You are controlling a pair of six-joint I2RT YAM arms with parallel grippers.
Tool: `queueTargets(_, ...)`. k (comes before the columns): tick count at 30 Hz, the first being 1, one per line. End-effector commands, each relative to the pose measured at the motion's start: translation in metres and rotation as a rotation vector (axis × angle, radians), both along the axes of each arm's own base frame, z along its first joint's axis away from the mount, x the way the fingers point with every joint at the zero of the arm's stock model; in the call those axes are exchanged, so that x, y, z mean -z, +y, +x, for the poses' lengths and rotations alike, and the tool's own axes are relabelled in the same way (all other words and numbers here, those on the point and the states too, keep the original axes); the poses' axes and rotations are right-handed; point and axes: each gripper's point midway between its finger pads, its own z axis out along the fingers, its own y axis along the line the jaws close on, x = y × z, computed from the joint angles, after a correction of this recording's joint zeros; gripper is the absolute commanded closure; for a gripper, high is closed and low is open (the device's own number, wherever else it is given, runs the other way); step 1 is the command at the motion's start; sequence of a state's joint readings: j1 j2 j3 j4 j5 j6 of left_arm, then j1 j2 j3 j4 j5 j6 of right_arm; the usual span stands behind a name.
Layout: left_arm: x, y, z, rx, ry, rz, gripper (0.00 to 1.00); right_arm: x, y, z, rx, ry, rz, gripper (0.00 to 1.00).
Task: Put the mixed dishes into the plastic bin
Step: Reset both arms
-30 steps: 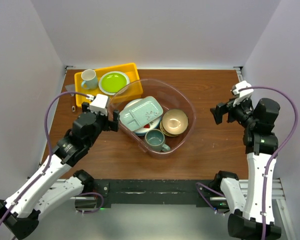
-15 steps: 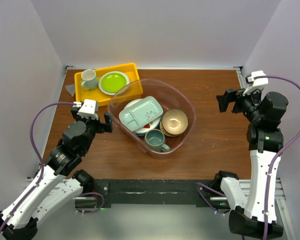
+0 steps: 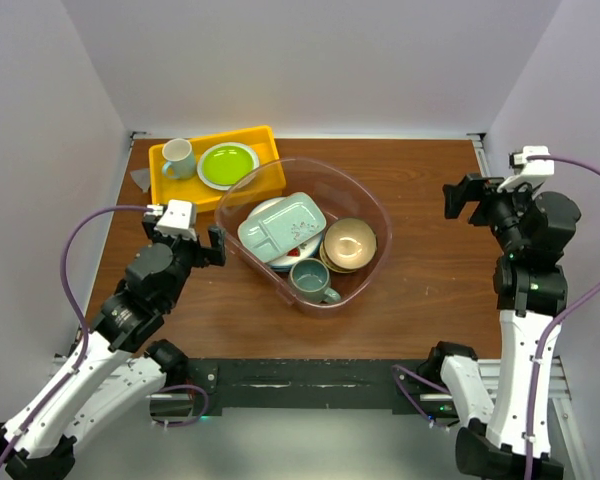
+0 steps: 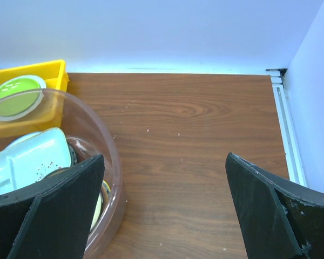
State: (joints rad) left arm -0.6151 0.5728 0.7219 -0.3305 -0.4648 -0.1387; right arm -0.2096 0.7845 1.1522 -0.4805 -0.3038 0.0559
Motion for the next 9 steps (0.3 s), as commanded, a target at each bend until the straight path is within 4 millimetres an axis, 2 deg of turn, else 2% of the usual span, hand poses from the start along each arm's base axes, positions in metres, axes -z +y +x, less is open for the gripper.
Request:
queueTargets(1,-0.0142,0.0014,0.0017,-0.016,-0.051,-0.052,0.00,-0.0099,-0.0057,0.0025,0.047,-0.044,0.032,0.02)
queueTargets(5,-0.0142,0.0016,0.0017,-0.017,-0.052,-0.052,0.00,-0.0115,-0.0082,0.0016,0.054,-0.049,0.009,0.02)
queueTargets(9,-0.0150,0.0030,0.0008,-0.023,-0.055,-0.060,0.00,-0.0101,-0.0010,0.0037,0.007,-0.053,0.002,0.02)
